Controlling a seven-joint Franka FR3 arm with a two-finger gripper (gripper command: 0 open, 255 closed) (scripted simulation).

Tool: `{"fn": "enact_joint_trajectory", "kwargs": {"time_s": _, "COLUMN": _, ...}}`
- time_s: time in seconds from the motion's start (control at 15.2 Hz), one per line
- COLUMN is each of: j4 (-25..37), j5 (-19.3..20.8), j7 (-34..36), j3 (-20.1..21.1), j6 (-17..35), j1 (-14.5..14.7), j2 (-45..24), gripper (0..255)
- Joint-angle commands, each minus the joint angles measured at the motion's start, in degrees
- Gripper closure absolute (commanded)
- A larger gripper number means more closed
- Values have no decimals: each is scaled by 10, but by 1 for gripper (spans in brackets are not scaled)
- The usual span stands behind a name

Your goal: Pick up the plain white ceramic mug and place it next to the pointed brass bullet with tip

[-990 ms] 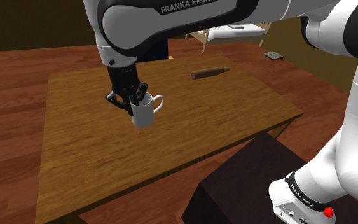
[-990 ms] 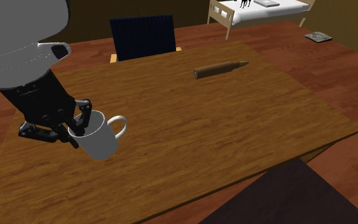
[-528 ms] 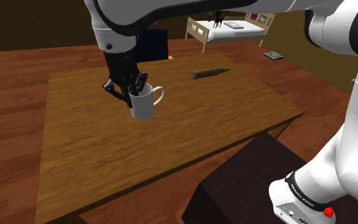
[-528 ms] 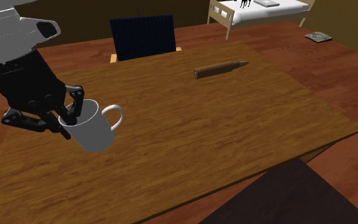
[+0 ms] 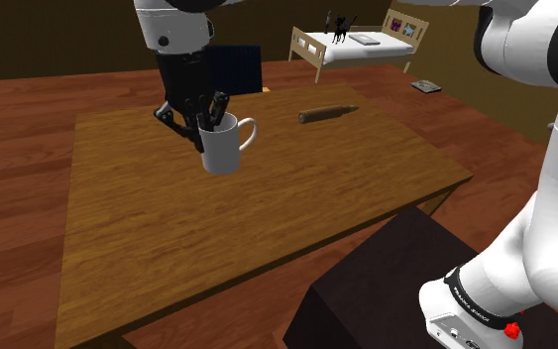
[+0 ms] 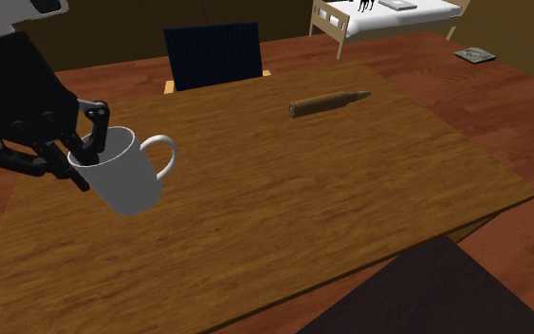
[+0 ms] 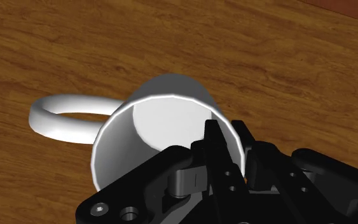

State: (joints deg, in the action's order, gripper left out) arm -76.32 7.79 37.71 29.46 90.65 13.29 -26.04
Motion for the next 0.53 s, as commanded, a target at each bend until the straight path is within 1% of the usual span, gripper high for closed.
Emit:
{"fn": "enact_joint_trajectory", "kwargs": {"time_s": 0.0, "j4": 17, "j5": 0, "j7": 0, "j3": 0, "j6": -17, "j1": 2, "j2": 0, "gripper": 255}}
{"fn": "enact_joint_trajectory", "kwargs": {"time_s": 0.2, "j4": 37, "j5": 1, "j7": 1, "j3": 1, "j6": -35, "j1": 5, "j2": -2, "gripper": 255}}
{"fn": "enact_joint_trajectory", "kwargs": {"time_s": 0.46, "j4": -66, "j5": -28, "j7": -50, "j3": -4, "j6": -2, "j1": -54, "j2": 73, "gripper": 255}}
